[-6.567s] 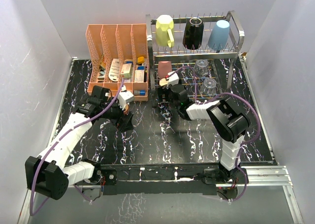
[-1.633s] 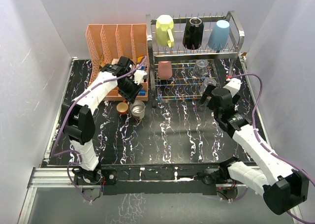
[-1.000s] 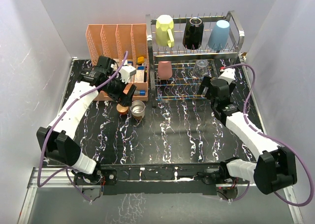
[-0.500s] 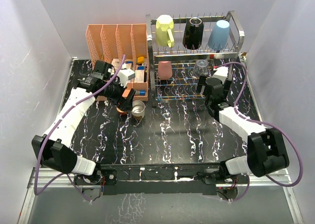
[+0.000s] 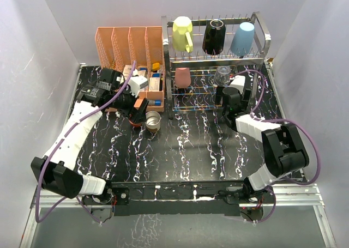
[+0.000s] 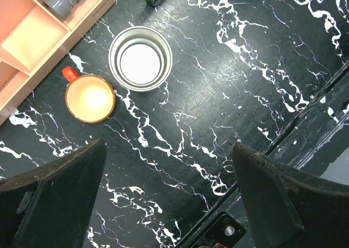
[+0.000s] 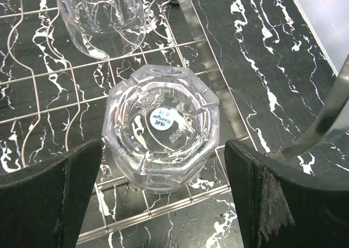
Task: Unload the cups from the dish rack
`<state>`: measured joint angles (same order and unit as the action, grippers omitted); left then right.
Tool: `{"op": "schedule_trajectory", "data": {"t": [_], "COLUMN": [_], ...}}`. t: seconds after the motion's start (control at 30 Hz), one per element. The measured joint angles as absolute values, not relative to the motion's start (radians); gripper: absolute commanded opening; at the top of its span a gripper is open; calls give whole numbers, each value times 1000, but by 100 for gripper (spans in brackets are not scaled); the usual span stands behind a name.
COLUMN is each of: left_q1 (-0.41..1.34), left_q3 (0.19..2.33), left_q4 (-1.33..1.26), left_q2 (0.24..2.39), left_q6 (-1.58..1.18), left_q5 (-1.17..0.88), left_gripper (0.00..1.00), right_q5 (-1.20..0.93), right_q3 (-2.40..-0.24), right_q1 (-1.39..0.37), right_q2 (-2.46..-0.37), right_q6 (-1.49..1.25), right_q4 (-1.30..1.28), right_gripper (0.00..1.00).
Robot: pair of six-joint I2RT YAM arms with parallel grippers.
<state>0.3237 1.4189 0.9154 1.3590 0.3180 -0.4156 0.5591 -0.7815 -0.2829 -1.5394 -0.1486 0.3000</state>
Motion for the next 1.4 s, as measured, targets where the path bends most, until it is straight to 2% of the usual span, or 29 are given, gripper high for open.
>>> {"op": "schedule_trajectory", "data": {"t": [0.07, 0.17, 0.6, 0.93, 1.4], "left_q1": [324, 324, 324, 324, 324], "left_q3": [1412, 1393, 1322, 1245, 1069], "left_q4": [912, 907, 889, 835, 631], "left_q2": [1348, 1335, 1301, 1223, 1050], "left_q6": [319, 321, 334, 382, 500], "left_q5": [-416, -418, -445, -492, -497], "left_gripper": [97, 97, 97, 97, 97], "right_q5": [558, 545, 441, 397, 373], "right_q3": [-781, -782, -785, -730, -585], "right_q1": [-276, -255, -234, -263, -491], "right_q2": [-1559, -1592, -1629, -1456, -1195], "right_q6": [-138, -124, -98, -89, -327], "right_q4": [319, 358, 394, 402, 269], "right_gripper": [99, 95, 66, 60, 58]}}
